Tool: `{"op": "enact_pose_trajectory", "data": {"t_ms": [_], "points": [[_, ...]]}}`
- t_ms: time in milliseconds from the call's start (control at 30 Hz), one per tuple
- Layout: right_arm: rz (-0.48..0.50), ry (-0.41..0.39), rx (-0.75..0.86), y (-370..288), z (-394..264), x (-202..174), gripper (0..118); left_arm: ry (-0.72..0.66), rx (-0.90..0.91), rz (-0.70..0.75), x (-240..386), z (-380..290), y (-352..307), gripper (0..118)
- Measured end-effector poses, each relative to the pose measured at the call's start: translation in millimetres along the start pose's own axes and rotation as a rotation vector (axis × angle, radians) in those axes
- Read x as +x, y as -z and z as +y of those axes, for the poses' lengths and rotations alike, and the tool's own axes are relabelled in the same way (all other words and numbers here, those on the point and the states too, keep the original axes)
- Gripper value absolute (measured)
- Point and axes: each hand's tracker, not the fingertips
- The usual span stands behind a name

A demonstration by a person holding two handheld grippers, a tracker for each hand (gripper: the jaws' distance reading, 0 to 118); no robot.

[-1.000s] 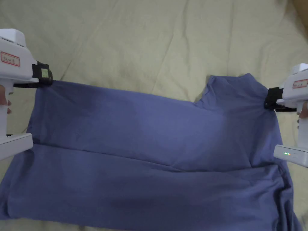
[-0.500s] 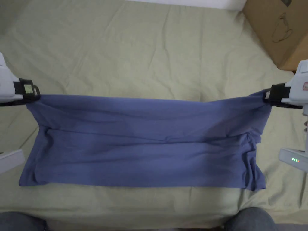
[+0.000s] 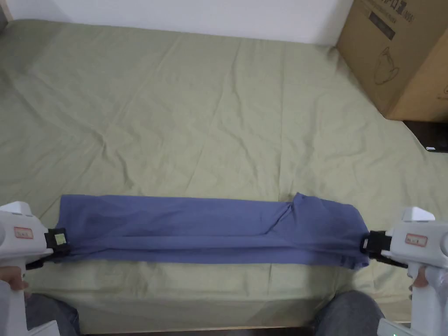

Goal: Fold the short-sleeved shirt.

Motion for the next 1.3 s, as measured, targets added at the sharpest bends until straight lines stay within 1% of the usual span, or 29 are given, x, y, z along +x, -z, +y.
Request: {"op": "enact_pose_trajectory", "data": {"t_ms": [33, 67, 100, 133, 167, 200, 267, 400, 433, 467, 567, 633, 667, 700, 733, 767, 800, 833, 867, 900, 933, 967, 1033, 1133, 1300], "points": [[-0.001, 0.002, -0.008, 0, -1, 1, 3, 0.011, 0.023, 0.034, -1, -1, -1, 47], [-0.010, 0.003, -0.011, -3, 0, 1, 19, 0.012, 0.037, 0.064, 1, -1, -8, 80], [-0.066, -0.002, 0.001, -7, 4, 2, 46, 0.001, 0.050, 0.109, 1, 1, -14, 99], [-0.109, -0.023, 0.016, -14, 9, -1, 76, -0.013, 0.087, 0.134, -1, 6, -22, 110], [-0.129, -0.052, 0.050, -23, 14, -3, 101, -0.017, 0.135, 0.136, -2, 11, -31, 113], [-0.140, -0.096, 0.113, -36, 21, -8, 104, -0.016, 0.199, 0.117, -2, 19, -47, 113], [-0.174, -0.169, 0.251, -63, 35, -21, 104, 0.016, 0.315, 0.093, 7, 30, -75, 113], [-0.179, -0.282, 0.566, -118, 44, -68, 104, 0.188, 0.634, 0.091, 46, 29, -132, 113], [-0.170, -0.299, 0.642, -129, 41, -82, 105, 0.235, 0.701, 0.075, 56, 25, -144, 113], [-0.149, -0.295, 0.710, -138, 37, -94, 107, 0.269, 0.746, 0.054, 65, 23, -149, 114], [-0.027, -0.307, 0.797, -152, 25, -124, 108, 0.333, 0.837, -0.006, 95, 6, -167, 118], [0.040, -0.334, 0.831, -156, 16, -142, 108, 0.359, 0.882, -0.026, 111, 0, -166, 117], [0.052, -0.346, 0.831, -155, 13, -148, 107, 0.365, 0.892, -0.032, 118, -6, -168, 114], [0.063, -0.353, 0.836, -155, 10, -154, 105, 0.372, 0.898, -0.046, 124, -13, -170, 110], [0.078, -0.355, 0.842, -154, 5, -160, 100, 0.407, 0.902, -0.080, 132, -16, -169, 100], [0.100, -0.364, 0.839, -153, 3, -163, 84, 0.415, 0.899, -0.076, 135, -19, -169, 73], [0.113, -0.366, 0.831, -150, 2, -164, 63, 0.436, 0.902, -0.076, 139, -24, -169, 45], [0.126, -0.369, 0.827, -148, -1, -166, 35, 0.457, 0.901, -0.078, 142, -28, -169, 21], [0.129, -0.370, 0.830, -146, -3, -168, 35, 0.469, 0.899, -0.078, 144, -27, -166, 15], [0.135, -0.375, 0.827, -144, -5, -170, 24, 0.470, 0.898, -0.084, 145, -28, -165, 10], [0.133, -0.375, 0.828, -140, -6, -172, 6, 0.472, 0.898, -0.098, 146, -30, -165, 6], [0.140, -0.371, 0.839, -137, -9, -172, 0, 0.470, 0.889, -0.098, 146, -30, -165, 0], [0.138, -0.381, 0.826, -132, -8, -174, 0, 0.485, 0.867, -0.109, 146, -29, -161, 0], [0.145, -0.346, 0.790, -124, -6, -173, 0, 0.488, 0.855, -0.099, 144, -27, -156, 0], [0.153, -0.341, 0.764, -118, -3, -169, 0, 0.424, 0.811, -0.124, 132, -13, -150, 0]]}}
